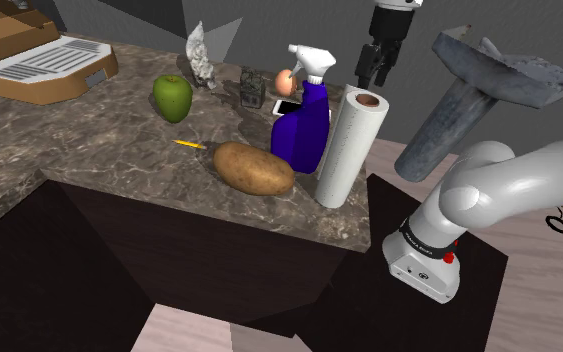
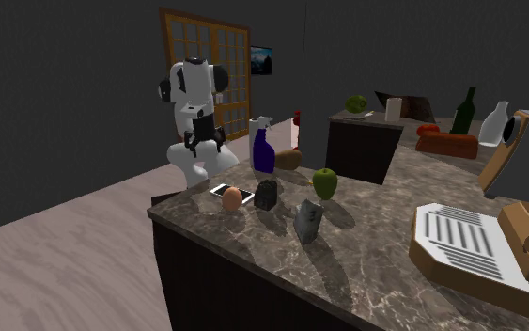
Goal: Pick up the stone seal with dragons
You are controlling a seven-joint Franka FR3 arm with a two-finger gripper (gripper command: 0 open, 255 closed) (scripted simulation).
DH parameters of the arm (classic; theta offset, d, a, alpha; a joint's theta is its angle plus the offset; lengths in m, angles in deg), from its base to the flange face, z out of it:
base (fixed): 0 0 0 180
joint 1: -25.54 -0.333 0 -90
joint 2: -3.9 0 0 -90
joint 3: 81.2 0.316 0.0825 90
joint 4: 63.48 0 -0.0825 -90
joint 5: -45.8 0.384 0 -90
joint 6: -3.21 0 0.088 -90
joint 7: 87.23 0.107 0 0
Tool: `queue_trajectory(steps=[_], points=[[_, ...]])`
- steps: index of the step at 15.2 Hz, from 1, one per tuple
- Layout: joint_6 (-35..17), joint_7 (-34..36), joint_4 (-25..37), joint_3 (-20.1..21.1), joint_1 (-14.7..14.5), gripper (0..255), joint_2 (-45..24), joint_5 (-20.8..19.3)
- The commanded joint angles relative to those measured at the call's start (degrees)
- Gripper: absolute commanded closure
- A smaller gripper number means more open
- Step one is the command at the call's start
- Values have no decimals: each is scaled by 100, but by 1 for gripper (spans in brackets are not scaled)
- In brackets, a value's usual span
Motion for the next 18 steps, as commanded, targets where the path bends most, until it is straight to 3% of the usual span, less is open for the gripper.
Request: queue_trajectory(steps=[1, 10, 18], points=[[0, 0, 0, 0, 0, 0, 0, 0], [-739, 432, 1281, 487, -167, 0, -1854, 76], [-936, 863, 2897, 852, -287, 0, -3549, -144]])
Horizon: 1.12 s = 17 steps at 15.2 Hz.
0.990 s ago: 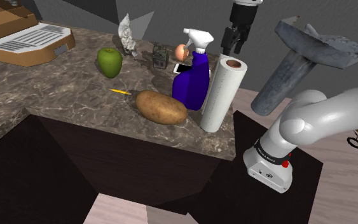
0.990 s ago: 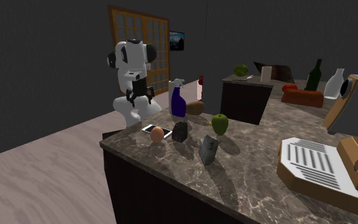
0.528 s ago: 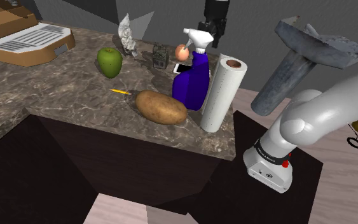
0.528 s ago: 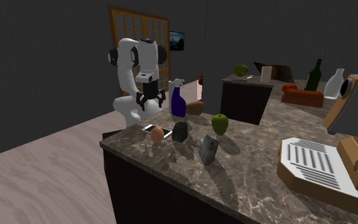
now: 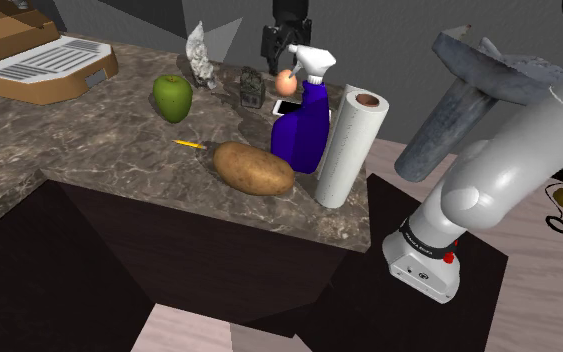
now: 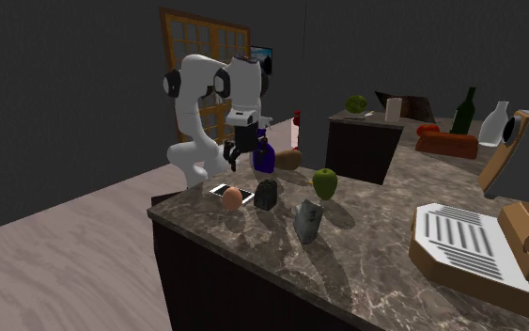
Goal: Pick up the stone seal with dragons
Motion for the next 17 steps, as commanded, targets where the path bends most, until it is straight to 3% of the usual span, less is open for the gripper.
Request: queue_trajectory(steps=[1, 7, 16, 17], points=[[-34, 85, 430, 66, -26, 0, -439, -89], [185, 396, 2035, 244, -211, 0, -1779, -425], [-415, 410, 1388, 234, -201, 0, -1731, -421], [-414, 408, 1382, 234, -199, 255, -1723, -419]])
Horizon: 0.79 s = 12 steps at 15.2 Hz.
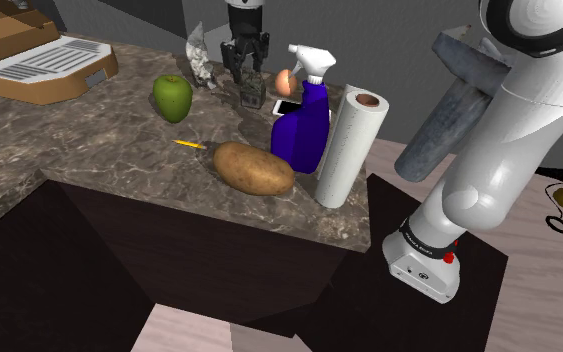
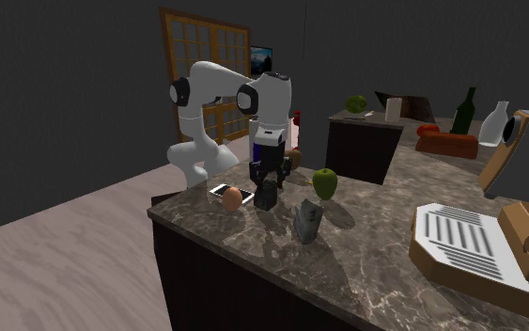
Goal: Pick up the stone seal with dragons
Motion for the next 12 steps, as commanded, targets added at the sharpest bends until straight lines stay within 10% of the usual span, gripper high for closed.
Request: queue_trajectory(steps=[1, 12], points=[[-20, 1, -23, 0, 0, 255, 1, 1], [214, -7, 228, 2, -3, 255, -16, 0]])
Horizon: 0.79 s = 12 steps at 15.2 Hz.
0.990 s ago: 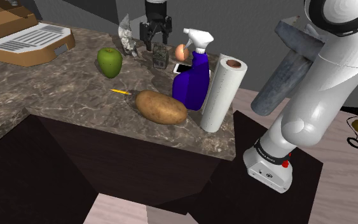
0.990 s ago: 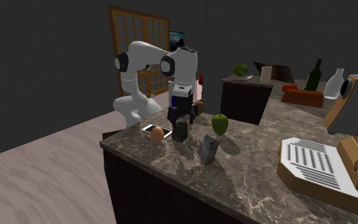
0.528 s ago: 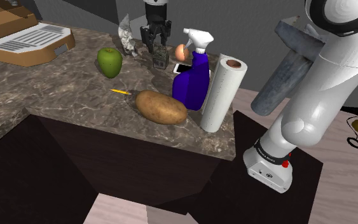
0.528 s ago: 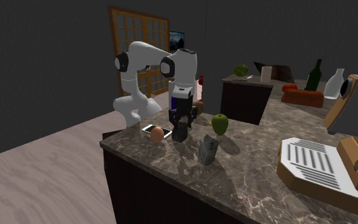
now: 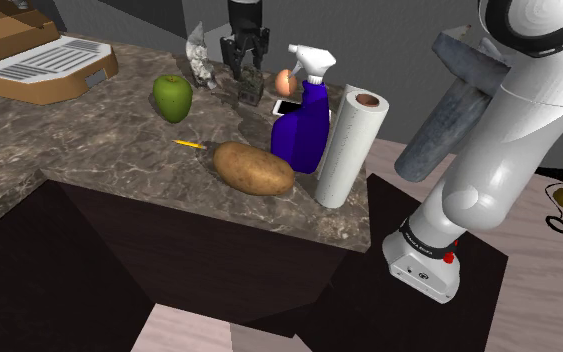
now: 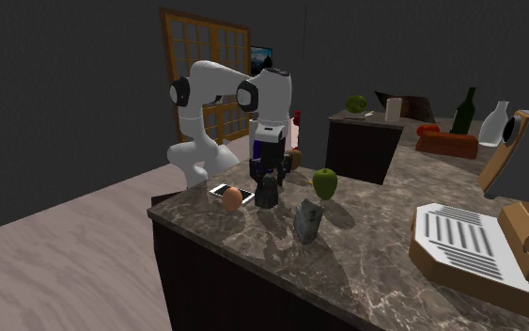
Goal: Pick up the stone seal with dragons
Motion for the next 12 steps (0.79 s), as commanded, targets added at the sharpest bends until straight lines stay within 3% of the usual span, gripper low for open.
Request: queue_trajectory(steps=[1, 12], points=[[143, -2, 142, 2, -3, 255, -2, 0], [1056, -14, 1225, 15, -34, 255, -174, -27]])
